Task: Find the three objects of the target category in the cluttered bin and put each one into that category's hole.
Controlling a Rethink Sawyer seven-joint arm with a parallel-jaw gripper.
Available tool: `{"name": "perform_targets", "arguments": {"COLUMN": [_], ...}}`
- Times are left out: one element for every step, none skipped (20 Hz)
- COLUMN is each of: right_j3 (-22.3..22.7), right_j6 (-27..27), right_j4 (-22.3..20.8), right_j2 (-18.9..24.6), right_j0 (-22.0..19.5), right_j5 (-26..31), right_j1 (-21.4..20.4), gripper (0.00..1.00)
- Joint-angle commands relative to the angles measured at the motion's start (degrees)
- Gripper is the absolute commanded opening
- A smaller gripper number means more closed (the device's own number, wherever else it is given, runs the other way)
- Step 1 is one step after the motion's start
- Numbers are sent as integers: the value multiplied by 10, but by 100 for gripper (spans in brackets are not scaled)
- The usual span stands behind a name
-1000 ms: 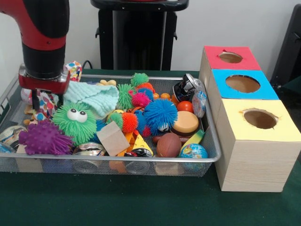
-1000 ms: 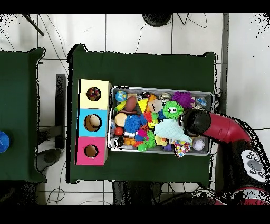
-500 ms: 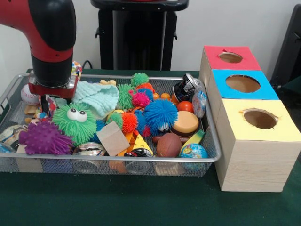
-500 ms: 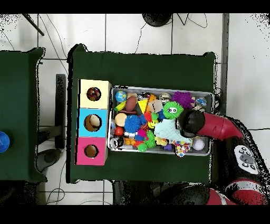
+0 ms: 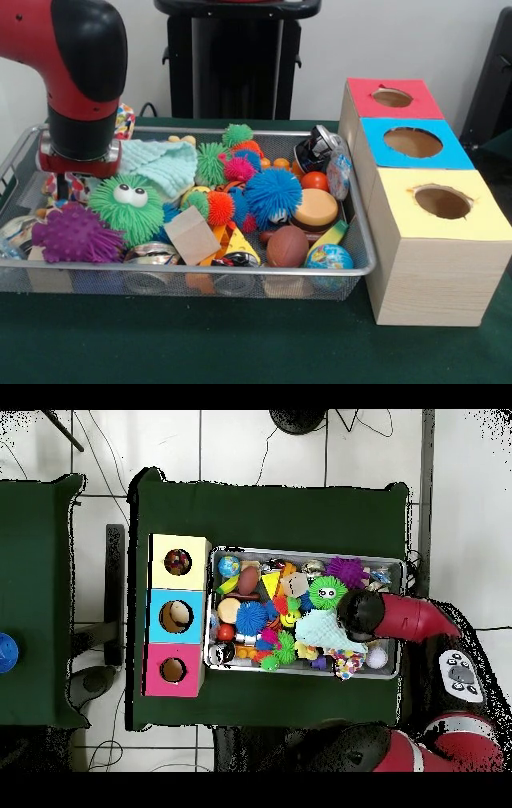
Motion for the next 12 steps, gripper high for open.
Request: {"name": "perform_targets", "arguments": {"right_j3": [-43, -41, -37, -30, -23, -15, -10, -5, 1, 5, 9, 12], "right_j6": [-24, -16, -7, 2, 10, 13, 20, 23, 28, 34, 38, 40], "right_j4": [-60, -60, -58, -53, -47, -41, -37, -32, -28, -25, -21, -20], "right_j2": [23, 23, 21, 22, 25, 31, 30, 32, 33, 31, 28, 26], "right_j0": [5, 4, 4, 0, -4, -9, -10, -13, -14, -14, -13, -12], "right_j5": [-35, -41, -43, -48, -54, -59, -62, -64, -68, -66, -60, -58], "right_j1": [43, 39, 35, 29, 23, 18, 12, 8, 3, -4, -10, -18], "gripper": [100, 100, 100, 100, 100, 100, 100, 100, 100, 100, 100, 100]}}
